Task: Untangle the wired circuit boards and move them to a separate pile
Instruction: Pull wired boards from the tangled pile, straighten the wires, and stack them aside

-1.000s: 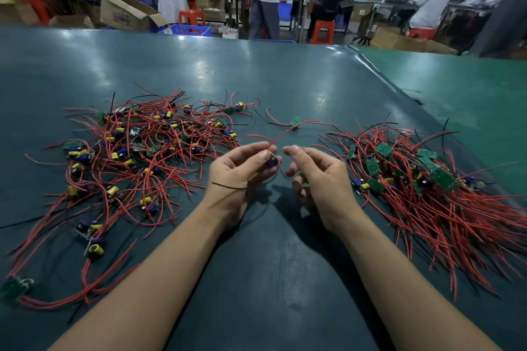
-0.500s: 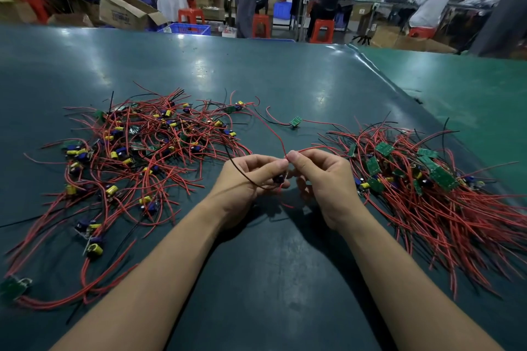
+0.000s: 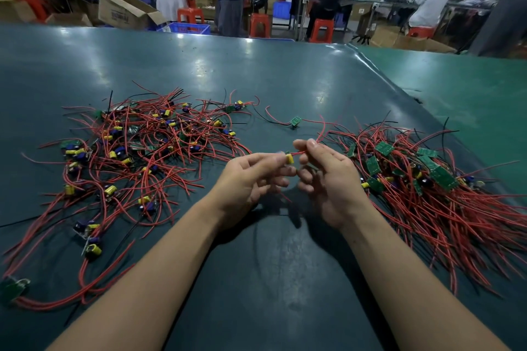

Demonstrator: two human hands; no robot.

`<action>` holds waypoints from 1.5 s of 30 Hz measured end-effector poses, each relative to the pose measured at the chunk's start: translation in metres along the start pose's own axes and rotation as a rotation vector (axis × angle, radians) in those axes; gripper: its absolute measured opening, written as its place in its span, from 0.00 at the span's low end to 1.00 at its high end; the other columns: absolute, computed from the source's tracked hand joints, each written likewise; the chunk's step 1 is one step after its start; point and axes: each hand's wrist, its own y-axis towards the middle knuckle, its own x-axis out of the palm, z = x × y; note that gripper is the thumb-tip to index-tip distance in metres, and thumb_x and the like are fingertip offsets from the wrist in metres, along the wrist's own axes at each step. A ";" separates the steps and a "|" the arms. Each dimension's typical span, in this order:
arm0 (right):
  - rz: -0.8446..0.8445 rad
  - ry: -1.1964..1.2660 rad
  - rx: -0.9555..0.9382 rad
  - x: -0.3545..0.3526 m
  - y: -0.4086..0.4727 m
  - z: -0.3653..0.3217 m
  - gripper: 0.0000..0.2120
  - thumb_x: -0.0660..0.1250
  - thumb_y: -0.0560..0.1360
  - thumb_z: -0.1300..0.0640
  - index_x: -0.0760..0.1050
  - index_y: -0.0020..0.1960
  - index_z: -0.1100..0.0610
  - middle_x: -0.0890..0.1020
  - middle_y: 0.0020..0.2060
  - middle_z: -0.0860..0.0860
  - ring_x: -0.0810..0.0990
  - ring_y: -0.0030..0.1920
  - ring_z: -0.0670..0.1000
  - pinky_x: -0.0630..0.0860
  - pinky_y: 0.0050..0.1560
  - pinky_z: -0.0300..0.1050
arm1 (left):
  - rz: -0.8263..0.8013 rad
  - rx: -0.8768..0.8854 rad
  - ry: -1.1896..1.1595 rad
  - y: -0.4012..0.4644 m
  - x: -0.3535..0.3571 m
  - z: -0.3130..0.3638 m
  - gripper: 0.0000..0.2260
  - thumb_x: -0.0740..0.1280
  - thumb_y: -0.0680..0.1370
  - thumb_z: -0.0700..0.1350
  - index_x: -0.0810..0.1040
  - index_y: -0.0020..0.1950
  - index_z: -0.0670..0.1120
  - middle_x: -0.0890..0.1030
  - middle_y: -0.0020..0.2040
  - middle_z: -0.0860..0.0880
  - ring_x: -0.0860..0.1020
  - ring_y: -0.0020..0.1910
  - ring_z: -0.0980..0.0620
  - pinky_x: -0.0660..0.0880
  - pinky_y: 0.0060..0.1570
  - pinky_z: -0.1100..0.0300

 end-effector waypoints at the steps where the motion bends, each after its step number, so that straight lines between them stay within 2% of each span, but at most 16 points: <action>1: -0.022 0.016 0.009 0.000 0.000 -0.001 0.10 0.62 0.80 0.58 0.80 0.48 0.61 0.74 0.30 0.48 0.67 0.24 0.45 0.62 0.21 0.35 | -0.035 -0.035 0.005 -0.001 -0.001 0.002 0.11 0.69 0.70 0.50 0.84 0.44 0.43 0.84 0.40 0.44 0.80 0.33 0.54 0.77 0.35 0.65; 3: -0.061 -0.029 0.001 0.000 0.001 -0.001 0.11 0.61 0.80 0.58 0.81 0.49 0.61 0.74 0.30 0.48 0.65 0.25 0.45 0.61 0.21 0.35 | -0.103 -0.082 0.041 -0.003 0.000 0.003 0.12 0.68 0.72 0.52 0.85 0.42 0.45 0.84 0.38 0.46 0.79 0.32 0.55 0.75 0.32 0.68; 6: -0.102 -0.122 -0.007 0.000 0.000 0.000 0.11 0.63 0.79 0.57 0.84 0.47 0.57 0.72 0.29 0.48 0.64 0.29 0.48 0.62 0.26 0.37 | -0.147 -0.129 0.032 -0.007 0.002 0.004 0.11 0.68 0.73 0.49 0.82 0.46 0.42 0.83 0.37 0.45 0.76 0.27 0.57 0.68 0.24 0.71; 9: -0.106 -0.137 -0.018 0.000 -0.001 0.001 0.10 0.69 0.72 0.53 0.85 0.46 0.56 0.68 0.28 0.50 0.62 0.30 0.49 0.60 0.23 0.36 | -0.137 -0.150 0.012 -0.008 0.003 0.007 0.12 0.67 0.72 0.48 0.79 0.49 0.40 0.82 0.35 0.47 0.75 0.26 0.59 0.68 0.23 0.71; 13: -0.019 -0.225 -0.033 0.001 -0.001 0.003 0.15 0.77 0.61 0.49 0.85 0.43 0.57 0.78 0.30 0.53 0.67 0.37 0.58 0.65 0.34 0.41 | -0.083 -0.171 -0.028 -0.006 0.006 0.005 0.15 0.62 0.73 0.45 0.78 0.53 0.35 0.82 0.35 0.47 0.76 0.29 0.55 0.70 0.28 0.68; 15: 0.032 -0.262 -0.068 0.000 -0.001 0.004 0.13 0.78 0.63 0.50 0.84 0.40 0.58 0.79 0.29 0.54 0.68 0.35 0.57 0.65 0.32 0.41 | -0.081 -0.165 0.038 -0.006 0.007 0.003 0.15 0.62 0.76 0.46 0.79 0.53 0.36 0.81 0.35 0.47 0.74 0.30 0.55 0.68 0.29 0.67; 17: 0.097 -0.314 -0.109 -0.001 0.000 0.004 0.08 0.76 0.68 0.52 0.83 0.35 0.57 0.73 0.23 0.50 0.66 0.26 0.51 0.62 0.25 0.36 | -0.095 -0.133 0.111 -0.006 0.007 0.001 0.14 0.65 0.74 0.49 0.81 0.49 0.39 0.80 0.34 0.48 0.72 0.29 0.56 0.67 0.28 0.68; 19: 0.108 -0.306 -0.110 -0.003 0.001 0.004 0.10 0.75 0.69 0.51 0.81 0.34 0.56 0.69 0.22 0.50 0.63 0.24 0.48 0.60 0.23 0.35 | -0.102 -0.096 0.135 -0.007 0.007 0.000 0.12 0.66 0.73 0.50 0.82 0.46 0.42 0.79 0.34 0.48 0.72 0.28 0.57 0.67 0.27 0.69; 21: 0.023 -0.275 -0.070 -0.002 0.000 0.005 0.11 0.74 0.66 0.50 0.81 0.38 0.57 0.73 0.27 0.55 0.64 0.26 0.49 0.60 0.22 0.35 | -0.097 -0.089 0.097 -0.006 0.006 0.000 0.12 0.66 0.73 0.49 0.82 0.46 0.41 0.79 0.33 0.48 0.72 0.28 0.57 0.67 0.27 0.69; 23: -0.059 -0.285 -0.029 -0.001 -0.002 0.004 0.11 0.74 0.67 0.51 0.82 0.41 0.59 0.78 0.29 0.55 0.66 0.25 0.48 0.60 0.22 0.34 | -0.102 -0.090 0.079 -0.006 0.005 -0.001 0.12 0.66 0.73 0.49 0.81 0.46 0.41 0.79 0.33 0.47 0.72 0.27 0.57 0.68 0.27 0.68; 26: -0.030 -0.266 -0.006 -0.001 -0.002 0.002 0.09 0.73 0.67 0.53 0.82 0.38 0.59 0.80 0.27 0.50 0.71 0.23 0.44 0.59 0.21 0.34 | -0.133 -0.083 0.104 -0.006 0.005 0.000 0.11 0.67 0.72 0.49 0.84 0.42 0.43 0.79 0.33 0.47 0.72 0.28 0.57 0.68 0.29 0.69; 28: 0.026 -0.235 0.015 0.000 -0.001 0.001 0.09 0.75 0.63 0.52 0.81 0.36 0.58 0.77 0.24 0.48 0.73 0.23 0.43 0.59 0.21 0.34 | -0.141 -0.085 0.099 -0.006 0.006 0.000 0.12 0.67 0.72 0.49 0.86 0.42 0.42 0.78 0.32 0.48 0.72 0.28 0.57 0.69 0.30 0.69; 31: 0.091 -0.169 0.034 0.002 0.000 0.000 0.12 0.76 0.59 0.53 0.77 0.36 0.58 0.70 0.20 0.46 0.69 0.21 0.43 0.58 0.19 0.33 | -0.140 -0.088 0.080 -0.005 0.006 0.001 0.12 0.67 0.72 0.49 0.86 0.43 0.41 0.78 0.31 0.47 0.72 0.28 0.57 0.70 0.30 0.69; 35: 0.124 -0.113 -0.019 0.002 0.002 -0.002 0.12 0.77 0.57 0.54 0.74 0.29 0.55 0.66 0.20 0.47 0.60 0.20 0.44 0.57 0.19 0.34 | -0.156 -0.092 0.093 -0.006 0.006 0.002 0.12 0.67 0.72 0.49 0.86 0.42 0.42 0.78 0.31 0.48 0.72 0.28 0.57 0.70 0.30 0.69; 40: 0.057 -0.230 -0.032 0.002 0.000 0.004 0.13 0.76 0.60 0.49 0.75 0.33 0.54 0.71 0.23 0.49 0.65 0.24 0.47 0.60 0.22 0.35 | -0.110 -0.073 0.054 -0.006 0.004 0.001 0.12 0.67 0.72 0.48 0.85 0.43 0.40 0.78 0.31 0.47 0.71 0.28 0.57 0.69 0.29 0.70; 45: 0.000 -0.226 -0.080 0.003 -0.002 0.005 0.09 0.75 0.64 0.54 0.77 0.37 0.55 0.81 0.30 0.52 0.68 0.24 0.46 0.62 0.22 0.36 | -0.050 -0.061 -0.002 -0.006 0.004 0.001 0.13 0.67 0.72 0.48 0.82 0.48 0.39 0.78 0.33 0.48 0.70 0.28 0.57 0.67 0.32 0.67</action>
